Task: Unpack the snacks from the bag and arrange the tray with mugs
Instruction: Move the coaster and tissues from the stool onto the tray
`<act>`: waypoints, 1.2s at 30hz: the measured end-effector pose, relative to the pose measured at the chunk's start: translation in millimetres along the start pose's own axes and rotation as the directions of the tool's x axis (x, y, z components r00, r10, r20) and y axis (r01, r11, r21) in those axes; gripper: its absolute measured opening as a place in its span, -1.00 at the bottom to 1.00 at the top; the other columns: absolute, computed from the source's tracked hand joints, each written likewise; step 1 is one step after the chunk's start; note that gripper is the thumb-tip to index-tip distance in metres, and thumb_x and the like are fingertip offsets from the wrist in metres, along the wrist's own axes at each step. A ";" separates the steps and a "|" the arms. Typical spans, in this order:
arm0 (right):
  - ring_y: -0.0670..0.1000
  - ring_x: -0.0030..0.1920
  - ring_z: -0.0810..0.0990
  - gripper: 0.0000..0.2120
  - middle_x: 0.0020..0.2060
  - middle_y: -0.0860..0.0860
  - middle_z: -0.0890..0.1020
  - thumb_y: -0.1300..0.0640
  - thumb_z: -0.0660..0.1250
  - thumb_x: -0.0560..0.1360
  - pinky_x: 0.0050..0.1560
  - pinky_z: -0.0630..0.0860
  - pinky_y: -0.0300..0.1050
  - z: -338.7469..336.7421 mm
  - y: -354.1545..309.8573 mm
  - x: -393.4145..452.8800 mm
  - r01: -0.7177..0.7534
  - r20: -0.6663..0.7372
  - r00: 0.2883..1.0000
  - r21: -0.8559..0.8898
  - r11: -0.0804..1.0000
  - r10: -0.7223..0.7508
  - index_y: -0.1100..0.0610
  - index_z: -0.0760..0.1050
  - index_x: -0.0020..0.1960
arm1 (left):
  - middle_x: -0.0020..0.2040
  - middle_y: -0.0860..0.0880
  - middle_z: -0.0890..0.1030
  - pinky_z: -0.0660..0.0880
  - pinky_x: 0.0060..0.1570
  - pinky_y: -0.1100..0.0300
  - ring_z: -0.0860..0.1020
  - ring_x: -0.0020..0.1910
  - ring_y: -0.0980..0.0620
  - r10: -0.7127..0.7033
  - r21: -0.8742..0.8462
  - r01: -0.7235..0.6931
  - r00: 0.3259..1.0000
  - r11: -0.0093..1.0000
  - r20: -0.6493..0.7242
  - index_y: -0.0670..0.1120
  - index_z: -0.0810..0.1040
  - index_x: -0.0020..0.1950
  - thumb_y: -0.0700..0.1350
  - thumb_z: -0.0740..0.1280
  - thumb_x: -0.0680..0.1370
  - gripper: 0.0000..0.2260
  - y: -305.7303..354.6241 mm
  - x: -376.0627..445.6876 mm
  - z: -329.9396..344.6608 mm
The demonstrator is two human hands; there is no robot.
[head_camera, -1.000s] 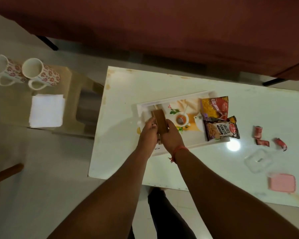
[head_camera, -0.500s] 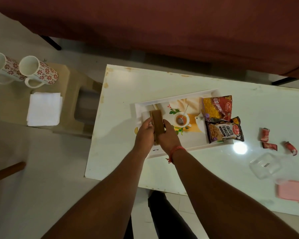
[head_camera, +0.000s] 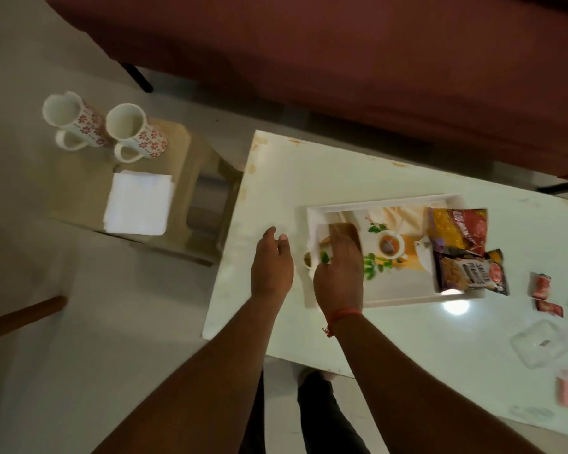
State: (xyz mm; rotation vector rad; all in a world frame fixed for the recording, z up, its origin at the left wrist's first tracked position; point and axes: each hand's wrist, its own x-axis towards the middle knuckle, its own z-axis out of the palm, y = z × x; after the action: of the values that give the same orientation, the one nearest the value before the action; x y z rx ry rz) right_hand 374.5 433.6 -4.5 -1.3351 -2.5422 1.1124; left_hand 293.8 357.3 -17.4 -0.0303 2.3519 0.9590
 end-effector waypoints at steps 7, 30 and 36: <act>0.06 0.45 0.31 -0.47 0.43 0.05 0.39 0.30 0.18 0.52 0.47 0.21 -0.14 91.4 -119.2 -4.0 0.006 0.335 0.941 0.103 0.995 -0.041 0.13 0.30 0.48 | 0.32 -0.20 0.51 0.40 0.26 0.02 0.47 0.31 -0.20 0.039 0.102 -0.022 0.984 0.995 -0.171 -0.16 0.43 0.39 -0.04 0.13 0.67 -0.65 -57.7 65.2 -153.2; 0.27 0.00 0.65 -0.84 0.10 0.26 0.62 0.31 0.26 0.54 0.01 0.64 0.17 255.5 -242.9 65.2 -0.520 0.560 0.731 0.085 0.850 0.391 0.27 0.48 0.12 | 0.21 -0.19 0.55 0.49 0.10 0.02 0.54 0.18 -0.20 -0.323 -0.031 0.321 0.941 0.946 -0.105 -0.22 0.40 0.28 0.06 0.31 0.57 -0.57 -146.5 189.6 -269.3; 0.09 -0.02 0.61 -0.68 0.12 0.13 0.60 0.32 0.25 0.57 -0.21 0.58 -0.08 218.4 -198.2 30.8 -0.716 0.804 0.516 0.217 0.664 0.294 0.18 0.43 0.31 | 0.14 -0.06 0.51 0.63 -0.07 -0.08 0.56 0.06 -0.09 -0.522 -0.484 0.482 0.851 0.730 0.060 -0.09 0.32 0.25 0.06 0.44 0.48 -0.52 -153.6 163.9 -239.3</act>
State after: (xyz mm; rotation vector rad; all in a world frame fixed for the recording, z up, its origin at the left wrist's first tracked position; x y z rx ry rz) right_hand 138.5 260.0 -50.2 -1.7933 -1.7950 2.7173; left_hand 71.2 121.1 -66.5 -0.8819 1.9339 1.2385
